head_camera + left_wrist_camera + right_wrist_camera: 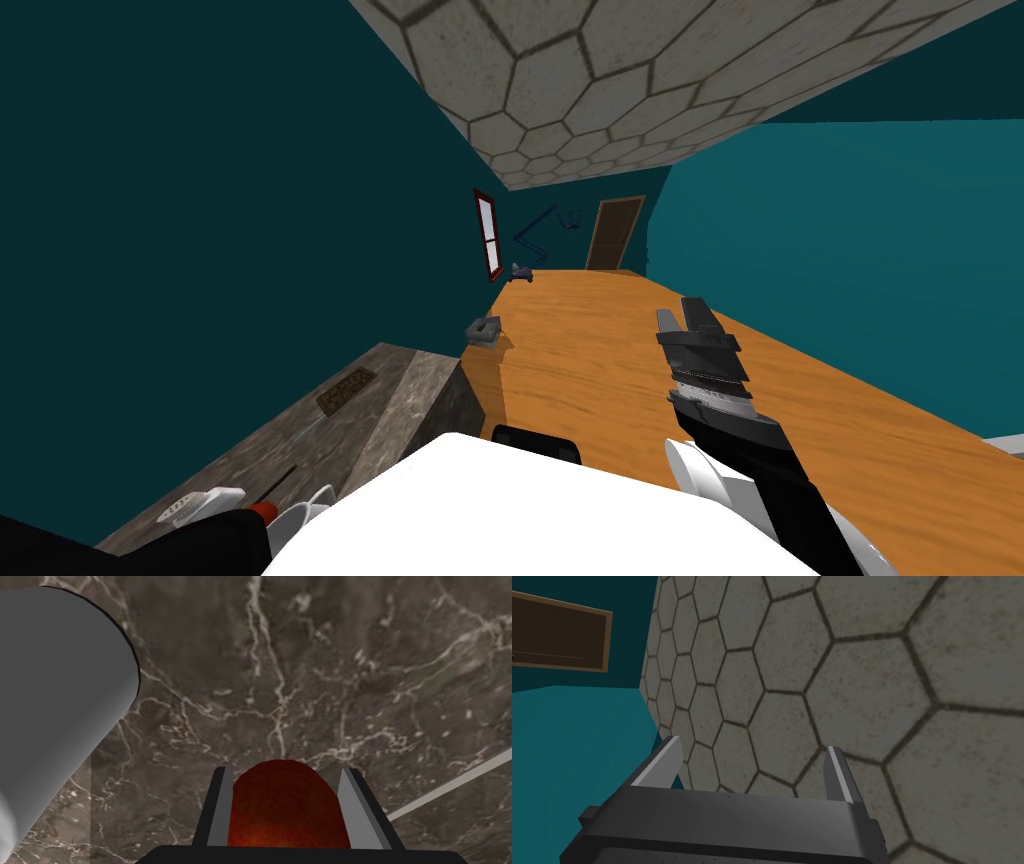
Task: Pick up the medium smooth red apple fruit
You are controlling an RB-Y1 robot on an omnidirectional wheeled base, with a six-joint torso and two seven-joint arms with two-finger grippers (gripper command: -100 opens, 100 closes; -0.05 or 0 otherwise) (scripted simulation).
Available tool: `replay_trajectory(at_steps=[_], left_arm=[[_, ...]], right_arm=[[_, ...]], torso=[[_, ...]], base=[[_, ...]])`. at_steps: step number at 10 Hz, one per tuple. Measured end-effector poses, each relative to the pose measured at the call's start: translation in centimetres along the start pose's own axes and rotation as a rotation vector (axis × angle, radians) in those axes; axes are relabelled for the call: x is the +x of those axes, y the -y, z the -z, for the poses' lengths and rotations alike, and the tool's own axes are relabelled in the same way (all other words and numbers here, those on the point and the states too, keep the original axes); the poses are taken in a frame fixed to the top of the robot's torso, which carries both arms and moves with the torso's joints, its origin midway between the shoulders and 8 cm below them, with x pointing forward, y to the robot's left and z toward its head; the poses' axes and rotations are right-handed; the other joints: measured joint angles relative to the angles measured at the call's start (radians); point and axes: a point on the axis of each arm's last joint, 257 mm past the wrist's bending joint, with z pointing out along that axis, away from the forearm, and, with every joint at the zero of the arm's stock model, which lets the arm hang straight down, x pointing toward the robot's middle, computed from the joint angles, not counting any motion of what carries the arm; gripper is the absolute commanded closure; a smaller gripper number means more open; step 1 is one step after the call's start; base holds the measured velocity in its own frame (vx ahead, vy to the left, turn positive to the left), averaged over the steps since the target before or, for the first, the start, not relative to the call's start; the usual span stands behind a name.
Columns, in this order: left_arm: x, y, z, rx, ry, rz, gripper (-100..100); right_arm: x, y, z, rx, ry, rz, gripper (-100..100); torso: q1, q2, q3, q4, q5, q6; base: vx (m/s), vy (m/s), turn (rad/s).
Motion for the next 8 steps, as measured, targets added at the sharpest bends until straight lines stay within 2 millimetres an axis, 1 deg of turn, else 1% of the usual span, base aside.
replay_trajectory(at_steps=[3, 4, 5, 8], left_arm=[[0.0, 0.0, 0.0, 0.001, 0.000, -0.001, 100], [0.0, 0.0, 0.0, 0.001, 0.000, -0.001, 0], [0.0, 0.0, 0.0, 0.001, 0.000, -0.001, 100], [-1.1, -0.3, 1.0, -0.003, -0.002, -0.012, 100]], right_arm=[[0.0, 0.0, 0.0, 0.000, 0.000, 0.000, 0], [0.0, 0.0, 0.0, 0.000, 0.000, 0.000, 0], [0.0, 0.0, 0.0, 0.000, 0.000, 0.000, 0], [0.0, 0.0, 0.0, 0.000, 0.000, 0.000, 0]], torso=[[0.000, 0.000, 0.000, 0.000, 0.000, 0.000], [0.000, 0.000, 0.000, 0.000, 0.000, 0.000], [0.000, 0.000, 0.000, 0.000, 0.000, 0.000], [-0.003, -0.001, 0.000, 0.000, -0.001, -0.001]], base=[[0.000, 0.000, 0.000], [0.000, 0.000, 0.000], [0.005, -0.023, 0.072], [0.006, -0.035, 0.055]])
